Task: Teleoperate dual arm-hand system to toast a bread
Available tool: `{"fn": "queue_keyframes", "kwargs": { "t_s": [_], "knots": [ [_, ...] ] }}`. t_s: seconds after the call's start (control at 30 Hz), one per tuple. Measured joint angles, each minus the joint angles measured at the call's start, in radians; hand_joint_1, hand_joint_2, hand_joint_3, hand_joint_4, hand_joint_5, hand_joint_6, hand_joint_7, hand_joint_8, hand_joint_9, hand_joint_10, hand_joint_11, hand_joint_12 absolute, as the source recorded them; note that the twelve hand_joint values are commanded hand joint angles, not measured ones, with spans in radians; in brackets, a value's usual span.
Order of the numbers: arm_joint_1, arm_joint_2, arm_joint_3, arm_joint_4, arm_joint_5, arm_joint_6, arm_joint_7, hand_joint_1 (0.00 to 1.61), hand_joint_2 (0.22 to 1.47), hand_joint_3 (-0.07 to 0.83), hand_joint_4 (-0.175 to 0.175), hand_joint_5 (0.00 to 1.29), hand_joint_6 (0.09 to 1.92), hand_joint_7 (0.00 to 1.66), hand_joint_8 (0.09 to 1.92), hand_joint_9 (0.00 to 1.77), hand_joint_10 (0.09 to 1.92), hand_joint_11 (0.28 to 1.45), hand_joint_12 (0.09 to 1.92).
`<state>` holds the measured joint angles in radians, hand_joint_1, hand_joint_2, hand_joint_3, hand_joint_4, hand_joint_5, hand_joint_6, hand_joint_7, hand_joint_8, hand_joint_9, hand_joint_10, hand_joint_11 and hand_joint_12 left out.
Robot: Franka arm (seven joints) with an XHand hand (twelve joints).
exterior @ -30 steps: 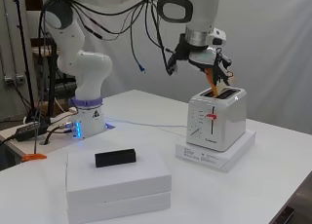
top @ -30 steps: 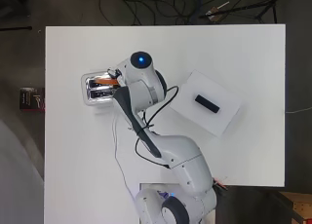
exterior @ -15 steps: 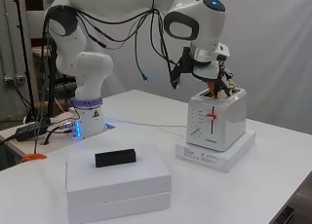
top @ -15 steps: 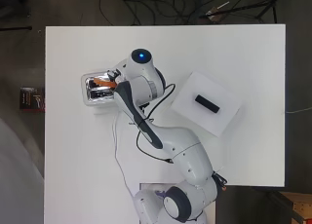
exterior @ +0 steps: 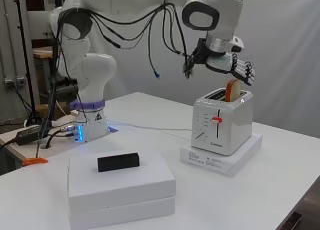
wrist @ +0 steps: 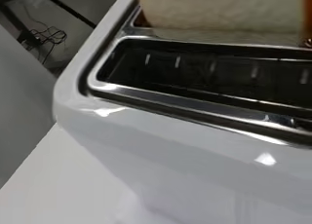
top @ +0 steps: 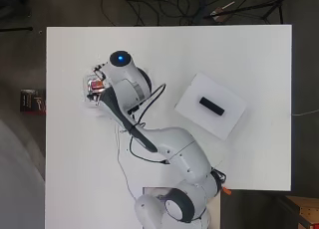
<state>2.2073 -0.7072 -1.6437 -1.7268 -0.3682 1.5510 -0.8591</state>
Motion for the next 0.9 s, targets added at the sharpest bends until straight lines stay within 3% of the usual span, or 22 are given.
{"fn": "queue_keyframes", "kwargs": {
  "t_s": [0.23,0.37,0.53,0.67,0.9],
  "knots": [
    [-0.507,-0.003,0.082,-0.073,-0.018,0.059,0.102,0.0,1.0,0.005,-0.028,0.27,0.09,0.26,0.09,0.32,0.09,0.35,0.09],
    [-0.737,0.046,0.14,-0.099,0.053,0.088,0.063,0.0,1.0,0.002,-0.018,0.25,0.09,0.23,0.09,0.29,0.09,0.35,0.09],
    [-0.929,0.322,0.393,-0.128,0.277,0.119,-0.057,0.0,0.97,-0.008,-0.028,0.24,0.09,0.22,0.09,0.29,0.09,0.36,0.09],
    [-1.086,0.595,0.585,-0.142,0.414,0.135,-0.142,0.0,0.96,-0.007,-0.044,0.24,0.09,0.21,0.09,0.29,0.09,0.36,0.09],
    [-1.484,0.925,0.795,-0.167,0.636,0.16,-0.31,0.0,0.98,0.001,-0.055,0.24,0.09,0.22,0.09,0.32,0.09,0.37,0.09]
  ]
}}
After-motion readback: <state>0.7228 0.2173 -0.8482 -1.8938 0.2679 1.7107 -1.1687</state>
